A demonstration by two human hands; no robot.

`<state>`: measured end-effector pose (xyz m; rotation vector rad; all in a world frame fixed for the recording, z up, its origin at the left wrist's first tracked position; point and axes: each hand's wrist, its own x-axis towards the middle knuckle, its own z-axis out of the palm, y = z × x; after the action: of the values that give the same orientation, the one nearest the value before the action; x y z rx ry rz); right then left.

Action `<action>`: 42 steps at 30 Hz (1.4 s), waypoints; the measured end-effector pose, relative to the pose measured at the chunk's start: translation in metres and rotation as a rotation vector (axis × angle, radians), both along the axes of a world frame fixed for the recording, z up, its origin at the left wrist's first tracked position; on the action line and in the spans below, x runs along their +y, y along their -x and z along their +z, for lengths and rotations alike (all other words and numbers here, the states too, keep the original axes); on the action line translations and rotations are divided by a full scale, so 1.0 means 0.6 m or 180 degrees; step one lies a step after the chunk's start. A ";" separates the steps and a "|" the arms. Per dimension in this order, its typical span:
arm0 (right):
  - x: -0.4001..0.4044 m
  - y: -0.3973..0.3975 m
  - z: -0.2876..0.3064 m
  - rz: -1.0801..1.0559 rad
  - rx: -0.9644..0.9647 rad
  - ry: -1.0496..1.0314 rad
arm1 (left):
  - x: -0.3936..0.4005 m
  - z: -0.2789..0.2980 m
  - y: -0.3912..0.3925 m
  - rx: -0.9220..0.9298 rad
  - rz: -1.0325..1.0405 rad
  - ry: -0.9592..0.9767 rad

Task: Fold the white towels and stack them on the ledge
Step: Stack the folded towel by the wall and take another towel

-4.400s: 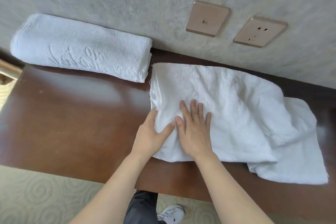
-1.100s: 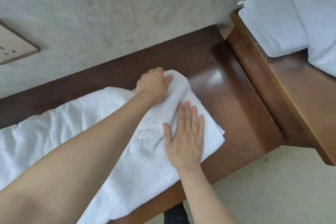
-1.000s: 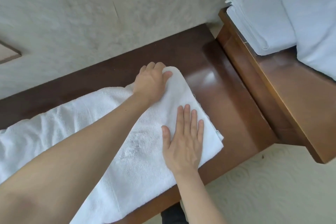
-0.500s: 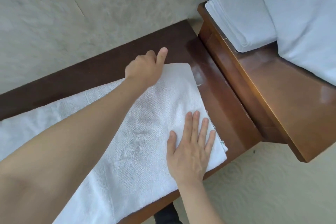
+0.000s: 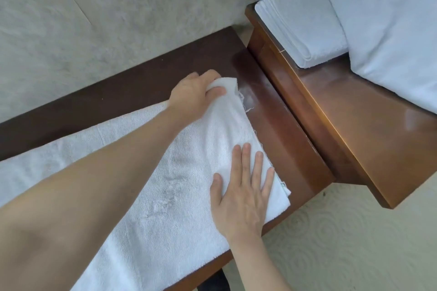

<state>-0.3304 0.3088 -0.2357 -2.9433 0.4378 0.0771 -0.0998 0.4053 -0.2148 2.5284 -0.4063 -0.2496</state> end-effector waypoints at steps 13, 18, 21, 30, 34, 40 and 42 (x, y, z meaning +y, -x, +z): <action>-0.076 -0.061 0.018 0.0266 0.0184 -0.0051 | 0.175 -0.028 0.268 -0.0430 -0.0043 -0.1477; 0.000 -0.090 0.021 0.0958 -0.0067 -0.0204 | 0.166 -0.027 0.259 -0.0386 -0.0071 -0.1450; 0.003 -0.108 0.011 0.1459 0.0102 0.0044 | 0.203 -0.029 0.292 -0.0369 -0.0168 -0.1371; 0.003 -0.108 0.004 0.1234 0.0010 0.0149 | 0.250 -0.016 0.364 -0.0046 0.0497 -0.1382; 0.009 -0.110 0.007 0.1075 0.0059 0.0096 | 0.154 -0.019 0.297 -0.0023 0.0547 -0.1124; -0.035 -0.166 0.020 -0.0180 0.0133 0.0189 | 0.112 -0.030 0.244 -0.0124 0.0674 -0.1279; -0.007 -0.206 0.032 0.0140 -0.0068 0.0012 | 0.110 -0.033 0.246 -0.0175 0.0695 -0.1224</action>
<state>-0.2067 0.3046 -0.2168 -2.9548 0.3708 0.0504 -0.2475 0.4713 -0.2344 2.9340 -0.1055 -0.1882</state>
